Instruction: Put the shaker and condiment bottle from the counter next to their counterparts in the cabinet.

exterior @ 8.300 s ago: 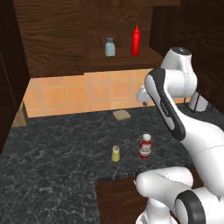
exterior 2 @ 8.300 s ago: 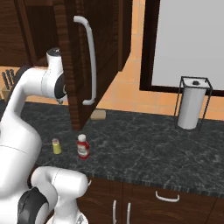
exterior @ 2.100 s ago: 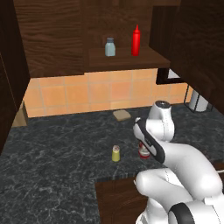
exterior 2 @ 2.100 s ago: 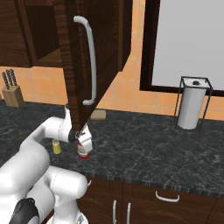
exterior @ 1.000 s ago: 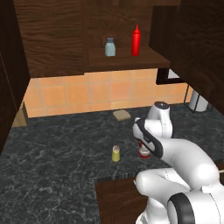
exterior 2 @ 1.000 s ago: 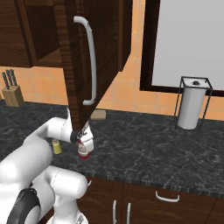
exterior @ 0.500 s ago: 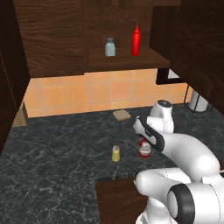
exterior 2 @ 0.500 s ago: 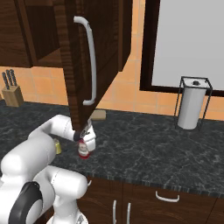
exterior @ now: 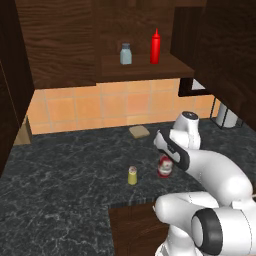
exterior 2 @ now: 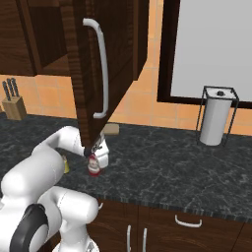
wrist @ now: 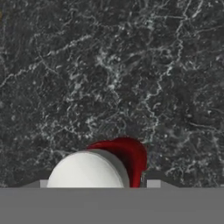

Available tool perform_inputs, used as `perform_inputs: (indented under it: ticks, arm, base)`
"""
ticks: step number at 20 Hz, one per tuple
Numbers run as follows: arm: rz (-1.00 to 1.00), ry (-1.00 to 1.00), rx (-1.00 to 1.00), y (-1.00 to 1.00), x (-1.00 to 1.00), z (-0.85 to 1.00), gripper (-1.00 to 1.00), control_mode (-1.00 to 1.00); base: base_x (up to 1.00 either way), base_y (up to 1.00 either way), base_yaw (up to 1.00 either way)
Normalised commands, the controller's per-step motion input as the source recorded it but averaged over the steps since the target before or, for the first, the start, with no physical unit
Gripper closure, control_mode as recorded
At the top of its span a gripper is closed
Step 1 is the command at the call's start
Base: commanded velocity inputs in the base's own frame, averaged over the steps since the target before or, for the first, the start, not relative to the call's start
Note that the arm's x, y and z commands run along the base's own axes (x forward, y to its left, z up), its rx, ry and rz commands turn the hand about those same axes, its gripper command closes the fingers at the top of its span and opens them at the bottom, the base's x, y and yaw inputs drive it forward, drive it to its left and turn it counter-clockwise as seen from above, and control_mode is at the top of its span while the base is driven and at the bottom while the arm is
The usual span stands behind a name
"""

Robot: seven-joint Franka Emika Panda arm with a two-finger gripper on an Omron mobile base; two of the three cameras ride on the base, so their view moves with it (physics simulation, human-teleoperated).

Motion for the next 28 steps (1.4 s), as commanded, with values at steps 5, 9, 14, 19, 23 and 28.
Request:
perform_inputs:
  ticks: [5,9,14,19,23,28]
  arm:
    - [0.02,-0.01,-0.1,0.02,0.0,0.33,1.0,-1.0]
    - [0.0,0.0,-0.12,0.01,0.0,0.39,1.0,-1.0]
    - [0.01,0.0,-0.06,0.02,0.0,0.55,1.0,-1.0]
    - [0.0,0.0,0.0,0.0,0.0,0.69,1.0,-1.0]
    - [0.0,0.0,0.0,0.0,0.0,0.74,1.0,-1.0]
    - [0.0,0.0,0.0,0.0,0.0,0.7,1.0,-1.0]
  base:
    - [0.0,0.0,0.0]
    - [0.0,0.0,0.0]
    - [0.0,0.0,0.0]
    - [0.0,0.0,0.0]
    - [0.0,0.0,0.0]
    - [0.0,0.0,0.0]
